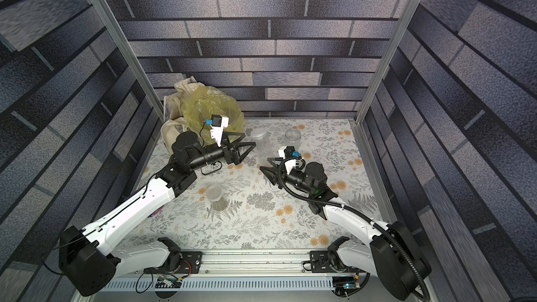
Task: Empty moldy mung beans from jars
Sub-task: Pick up the jar from the center of the board, then unscrew the lid from the jar.
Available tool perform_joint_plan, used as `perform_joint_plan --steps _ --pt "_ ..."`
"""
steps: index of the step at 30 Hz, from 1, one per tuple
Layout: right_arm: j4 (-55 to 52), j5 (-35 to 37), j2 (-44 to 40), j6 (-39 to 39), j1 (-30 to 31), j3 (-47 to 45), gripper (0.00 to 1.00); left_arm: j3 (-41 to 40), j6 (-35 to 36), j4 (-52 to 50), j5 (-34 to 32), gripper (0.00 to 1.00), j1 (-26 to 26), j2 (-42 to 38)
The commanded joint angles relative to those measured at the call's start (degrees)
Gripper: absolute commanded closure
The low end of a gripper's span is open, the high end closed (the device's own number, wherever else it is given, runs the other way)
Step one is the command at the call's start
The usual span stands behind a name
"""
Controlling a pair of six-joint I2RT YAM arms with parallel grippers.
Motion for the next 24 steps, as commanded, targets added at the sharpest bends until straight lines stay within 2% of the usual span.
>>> perform_joint_plan --steps 1,6,10,13,24 --pt "7.6 -6.4 0.6 3.3 -0.3 -0.6 0.52 -1.0 1.7 4.2 1.4 0.0 0.0 -0.8" --pt "8.0 -8.0 0.5 3.8 -0.4 -0.9 0.52 -0.3 1.0 5.9 2.9 0.01 0.2 0.2" --pt "7.8 -8.4 0.3 3.8 -0.5 -1.2 0.52 0.6 1.0 6.0 3.5 0.11 0.3 1.1" --pt "7.5 -8.9 0.5 3.8 -0.5 -1.2 0.52 0.8 0.6 6.5 3.5 0.15 0.2 1.8" --pt "5.7 -10.7 1.1 2.9 -0.5 -0.3 0.53 1.4 -0.3 7.0 4.3 0.18 0.2 3.0"
